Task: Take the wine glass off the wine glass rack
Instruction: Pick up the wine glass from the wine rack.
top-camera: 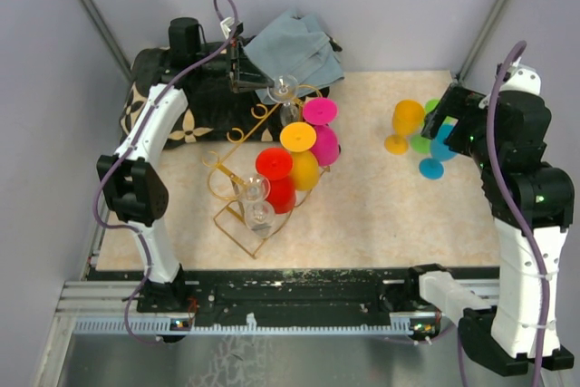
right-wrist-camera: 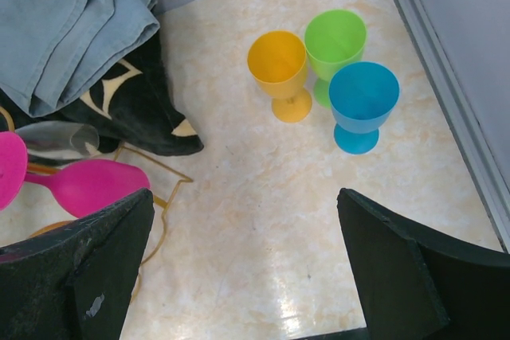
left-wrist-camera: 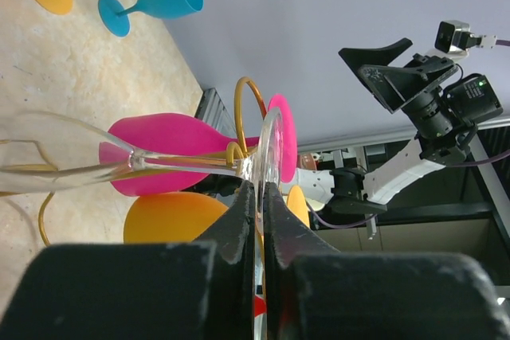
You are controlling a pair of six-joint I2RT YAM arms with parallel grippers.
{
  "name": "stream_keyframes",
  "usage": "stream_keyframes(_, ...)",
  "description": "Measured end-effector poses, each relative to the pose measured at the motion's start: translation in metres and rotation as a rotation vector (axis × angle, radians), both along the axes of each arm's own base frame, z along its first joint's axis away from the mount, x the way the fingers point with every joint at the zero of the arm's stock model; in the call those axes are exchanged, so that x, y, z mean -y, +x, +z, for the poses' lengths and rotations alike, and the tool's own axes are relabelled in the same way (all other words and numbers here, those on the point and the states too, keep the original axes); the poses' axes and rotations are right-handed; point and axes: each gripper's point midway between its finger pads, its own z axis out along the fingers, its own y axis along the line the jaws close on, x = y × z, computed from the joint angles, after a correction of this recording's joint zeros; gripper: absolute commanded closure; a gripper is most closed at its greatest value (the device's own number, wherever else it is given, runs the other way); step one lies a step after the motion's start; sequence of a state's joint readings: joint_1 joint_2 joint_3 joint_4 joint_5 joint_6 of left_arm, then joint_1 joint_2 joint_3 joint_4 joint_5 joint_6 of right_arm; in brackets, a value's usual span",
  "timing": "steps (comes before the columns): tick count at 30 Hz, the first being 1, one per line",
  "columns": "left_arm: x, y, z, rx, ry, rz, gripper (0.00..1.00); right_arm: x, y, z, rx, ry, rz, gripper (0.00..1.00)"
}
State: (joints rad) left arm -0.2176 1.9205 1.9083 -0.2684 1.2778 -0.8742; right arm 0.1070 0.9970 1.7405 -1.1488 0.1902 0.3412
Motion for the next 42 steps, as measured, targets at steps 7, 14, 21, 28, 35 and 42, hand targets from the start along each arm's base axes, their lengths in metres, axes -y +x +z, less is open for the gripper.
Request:
stream_keyframes(7,0.000,-0.002,0.001,-0.001,-0.002,-0.008,1.00,0.000,-0.002,0.000,0.004,0.000,0.000,0.02)
stream_keyframes(14,0.000,-0.002,0.001,-0.001,-0.002,-0.009,1.00,0.000,-0.003,-0.004,-0.006,-0.001,0.000,0.02)
stream_keyframes(21,-0.001,-0.001,0.001,-0.002,-0.002,-0.006,1.00,0.000,-0.004,-0.004,-0.002,0.000,0.000,0.02)
stream_keyframes(28,-0.005,0.001,0.001,-0.003,-0.002,0.004,1.00,0.000,-0.005,-0.005,-0.005,-0.001,0.000,0.02)
stream_keyframes(35,-0.009,0.003,0.003,-0.005,-0.003,0.016,1.00,0.000,-0.005,-0.005,-0.005,0.000,0.001,0.02)
stream_keyframes(42,-0.011,0.002,0.005,-0.010,-0.005,0.020,1.00,0.000,-0.005,-0.005,-0.005,-0.001,0.001,0.02)
